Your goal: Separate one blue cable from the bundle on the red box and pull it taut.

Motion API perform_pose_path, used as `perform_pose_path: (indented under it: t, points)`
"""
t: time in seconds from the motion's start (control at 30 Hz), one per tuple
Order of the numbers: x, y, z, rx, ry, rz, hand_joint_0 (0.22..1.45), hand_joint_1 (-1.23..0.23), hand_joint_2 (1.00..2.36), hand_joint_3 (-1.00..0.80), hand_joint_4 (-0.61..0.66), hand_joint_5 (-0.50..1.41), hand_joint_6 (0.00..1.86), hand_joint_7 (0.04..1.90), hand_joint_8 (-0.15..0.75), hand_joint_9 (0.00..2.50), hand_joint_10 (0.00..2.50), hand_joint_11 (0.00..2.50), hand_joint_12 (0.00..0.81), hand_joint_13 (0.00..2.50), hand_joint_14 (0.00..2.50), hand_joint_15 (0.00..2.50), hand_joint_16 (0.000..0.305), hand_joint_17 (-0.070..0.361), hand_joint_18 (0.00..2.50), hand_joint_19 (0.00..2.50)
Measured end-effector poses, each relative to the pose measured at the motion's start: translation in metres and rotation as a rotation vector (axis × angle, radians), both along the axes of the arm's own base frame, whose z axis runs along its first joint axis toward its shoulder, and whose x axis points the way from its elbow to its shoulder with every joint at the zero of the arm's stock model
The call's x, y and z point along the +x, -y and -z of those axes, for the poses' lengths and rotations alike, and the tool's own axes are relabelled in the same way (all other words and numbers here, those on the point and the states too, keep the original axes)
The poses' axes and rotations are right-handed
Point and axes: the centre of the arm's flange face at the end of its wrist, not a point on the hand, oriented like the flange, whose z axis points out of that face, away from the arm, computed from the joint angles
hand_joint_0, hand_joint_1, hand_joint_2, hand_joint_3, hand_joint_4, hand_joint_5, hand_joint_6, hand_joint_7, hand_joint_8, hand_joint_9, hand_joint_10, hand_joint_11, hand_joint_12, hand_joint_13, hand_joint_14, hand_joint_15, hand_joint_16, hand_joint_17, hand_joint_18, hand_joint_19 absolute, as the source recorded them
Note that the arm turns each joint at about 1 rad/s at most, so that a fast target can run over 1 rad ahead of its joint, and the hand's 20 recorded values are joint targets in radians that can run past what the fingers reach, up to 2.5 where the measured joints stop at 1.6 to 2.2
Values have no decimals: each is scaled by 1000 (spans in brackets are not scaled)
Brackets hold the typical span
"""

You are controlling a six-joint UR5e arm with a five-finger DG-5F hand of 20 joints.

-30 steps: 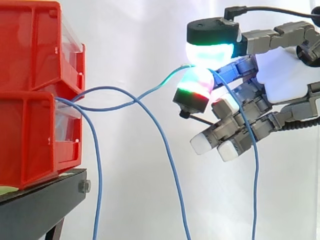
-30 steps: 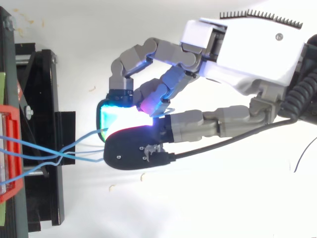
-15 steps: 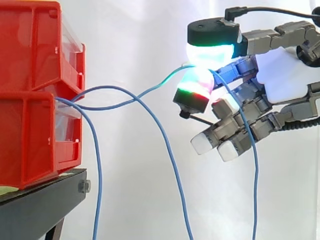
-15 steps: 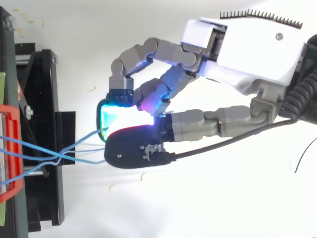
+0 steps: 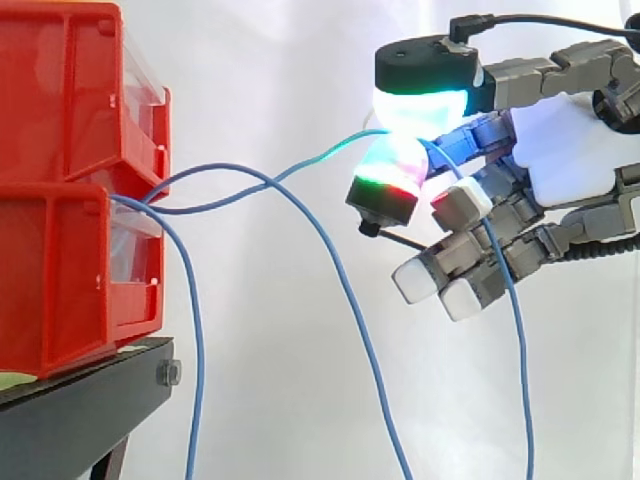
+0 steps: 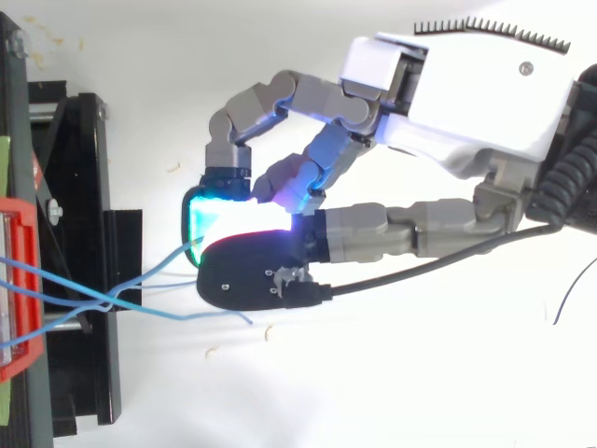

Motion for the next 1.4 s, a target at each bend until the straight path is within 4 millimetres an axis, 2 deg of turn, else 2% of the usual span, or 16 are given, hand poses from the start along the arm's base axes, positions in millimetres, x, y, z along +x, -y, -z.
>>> perform_pose_path:
  t: [1.4]
  points:
    - [0,0,0,0,0,0,489,-748,1415,-54,-36,-110,907,1134,423,1239,9,845,433,909,11,445,60,135,907,313]
